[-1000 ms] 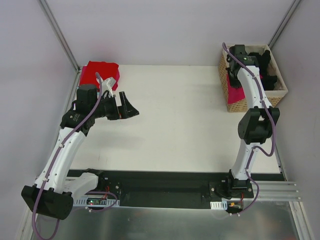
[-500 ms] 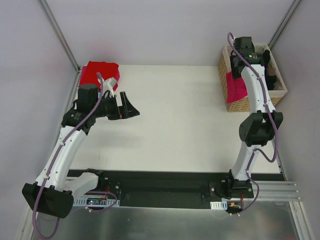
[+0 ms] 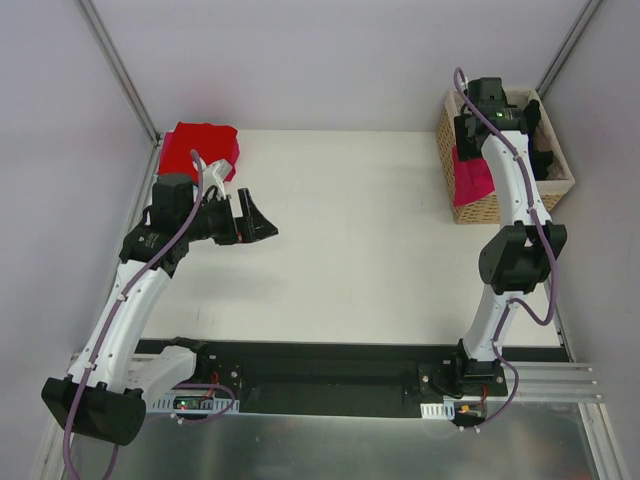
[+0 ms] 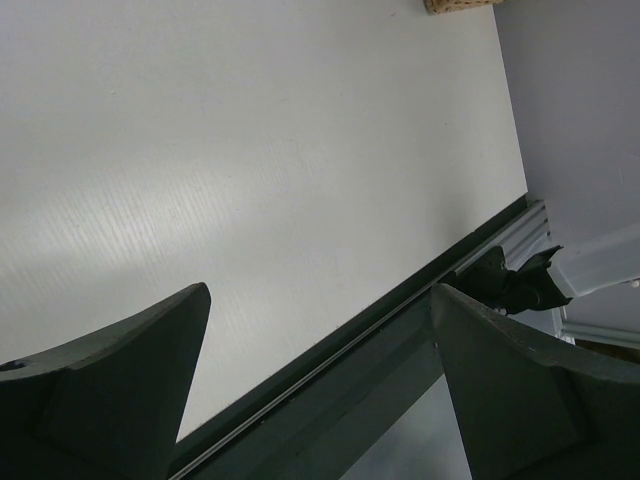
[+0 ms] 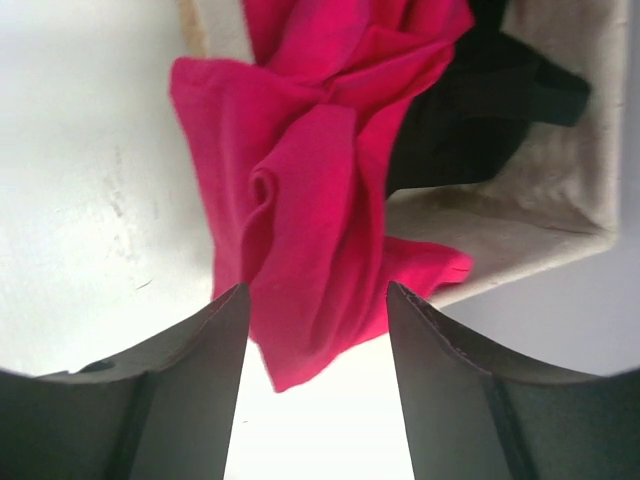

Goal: Fold and stack the t-shirts

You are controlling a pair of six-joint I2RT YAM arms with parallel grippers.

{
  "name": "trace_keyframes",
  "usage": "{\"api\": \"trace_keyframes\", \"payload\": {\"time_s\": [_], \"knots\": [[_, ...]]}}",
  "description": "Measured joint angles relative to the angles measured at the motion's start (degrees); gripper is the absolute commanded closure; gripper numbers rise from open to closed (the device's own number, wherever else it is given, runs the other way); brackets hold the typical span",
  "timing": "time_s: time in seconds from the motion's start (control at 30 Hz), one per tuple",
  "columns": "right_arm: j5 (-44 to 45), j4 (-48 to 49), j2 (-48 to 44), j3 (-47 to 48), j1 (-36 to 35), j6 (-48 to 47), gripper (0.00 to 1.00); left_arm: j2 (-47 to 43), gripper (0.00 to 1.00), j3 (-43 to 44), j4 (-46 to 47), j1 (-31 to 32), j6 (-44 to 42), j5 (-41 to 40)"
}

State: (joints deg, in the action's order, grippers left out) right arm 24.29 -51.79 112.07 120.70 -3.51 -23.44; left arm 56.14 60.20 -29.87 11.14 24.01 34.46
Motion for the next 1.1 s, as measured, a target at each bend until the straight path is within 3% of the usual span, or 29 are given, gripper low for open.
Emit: {"api": "trace_keyframes", "payload": {"time_s": [0.23, 0.33, 0.37, 0.43, 0.67, 0.83, 1.1], "knots": [[-7.0, 0.6, -1.0, -5.9, 0.3, 3.7, 0.43, 2.1, 0.08, 0.0, 0.0, 0.0, -0.7, 0.0], [-8.3, 0.6, -1.0, -6.3, 0.5, 4.6, 0.68, 2.5, 0.08, 0.0, 0.0, 0.0, -0.9, 0.0], [-8.6, 0.6, -1.0, -6.3, 0.6, 4.8, 0.83, 2.5, 0.08, 0.0, 0.0, 0.0, -0.9, 0.0], [-8.9, 0.6, -1.0, -6.3, 0.6, 4.8, 0.98, 2.5, 0.08, 0.0, 0.0, 0.0, -0.9, 0.0], [-8.2, -0.5, 0.5, -2.9, 0.6, 5.4, 0.99, 2.5, 0.08, 0.0, 0.0, 0.0, -1.0, 0.0], [-3.0, -1.3, 0.8, 0.6, 0.3, 4.8, 0.99, 2.9, 0.08, 0.0, 0.0, 0.0, -1.2, 0.0], [-1.2, 9.7, -8.2, 1.0, -1.4, 1.0, 0.99, 4.5, 0.08, 0.0, 0.0, 0.0, -1.8, 0.0]]}}
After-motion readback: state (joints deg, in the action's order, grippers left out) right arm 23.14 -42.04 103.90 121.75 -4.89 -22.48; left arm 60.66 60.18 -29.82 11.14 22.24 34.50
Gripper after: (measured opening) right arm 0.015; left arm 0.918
